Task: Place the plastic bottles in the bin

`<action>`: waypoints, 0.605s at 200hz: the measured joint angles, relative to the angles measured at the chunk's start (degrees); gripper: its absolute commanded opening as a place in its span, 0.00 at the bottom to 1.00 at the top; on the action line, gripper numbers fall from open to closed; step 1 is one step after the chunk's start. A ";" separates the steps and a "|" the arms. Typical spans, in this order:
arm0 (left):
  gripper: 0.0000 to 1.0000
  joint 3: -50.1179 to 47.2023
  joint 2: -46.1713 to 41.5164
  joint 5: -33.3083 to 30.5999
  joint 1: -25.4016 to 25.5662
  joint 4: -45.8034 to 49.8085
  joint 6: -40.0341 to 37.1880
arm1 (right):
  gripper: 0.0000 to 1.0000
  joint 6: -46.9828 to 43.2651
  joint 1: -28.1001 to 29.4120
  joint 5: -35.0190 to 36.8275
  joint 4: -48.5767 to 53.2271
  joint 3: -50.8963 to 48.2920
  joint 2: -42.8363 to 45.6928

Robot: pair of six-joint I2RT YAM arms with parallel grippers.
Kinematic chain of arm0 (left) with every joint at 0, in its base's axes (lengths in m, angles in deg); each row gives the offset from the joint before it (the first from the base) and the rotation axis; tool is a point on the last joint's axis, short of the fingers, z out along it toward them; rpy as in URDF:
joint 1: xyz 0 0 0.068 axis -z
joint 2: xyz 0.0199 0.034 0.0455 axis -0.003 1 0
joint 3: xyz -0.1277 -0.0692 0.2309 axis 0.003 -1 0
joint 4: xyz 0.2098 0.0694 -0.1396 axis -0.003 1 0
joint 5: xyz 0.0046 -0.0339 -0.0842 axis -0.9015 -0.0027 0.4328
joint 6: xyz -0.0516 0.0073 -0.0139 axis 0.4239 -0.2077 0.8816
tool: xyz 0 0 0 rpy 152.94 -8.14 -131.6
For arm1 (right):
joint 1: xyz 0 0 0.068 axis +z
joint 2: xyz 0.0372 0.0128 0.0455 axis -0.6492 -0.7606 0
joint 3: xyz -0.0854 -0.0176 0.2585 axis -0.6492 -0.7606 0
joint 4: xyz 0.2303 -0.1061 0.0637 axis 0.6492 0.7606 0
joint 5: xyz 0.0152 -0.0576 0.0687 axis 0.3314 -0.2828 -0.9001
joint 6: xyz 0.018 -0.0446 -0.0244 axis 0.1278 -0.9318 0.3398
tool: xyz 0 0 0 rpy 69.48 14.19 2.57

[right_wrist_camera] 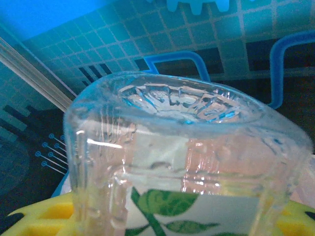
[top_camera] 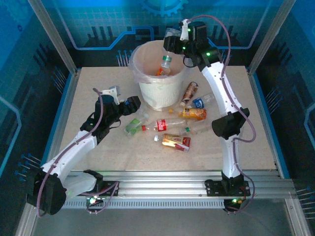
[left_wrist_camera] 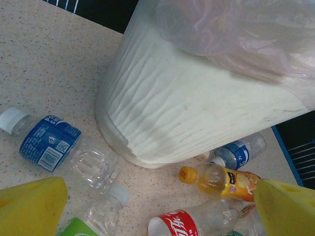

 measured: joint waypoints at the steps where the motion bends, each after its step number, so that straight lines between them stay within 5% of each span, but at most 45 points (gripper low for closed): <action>1: 0.99 0.00 0.00 0.00 0.00 0.00 0.00 | 0.25 0.00 0.00 0.00 0.00 0.00 0.00; 121: 0.99 0.00 0.63 0.00 0.00 -0.26 0.00 | 0.28 -4.85 0.07 2.01 -0.02 0.81 -5.99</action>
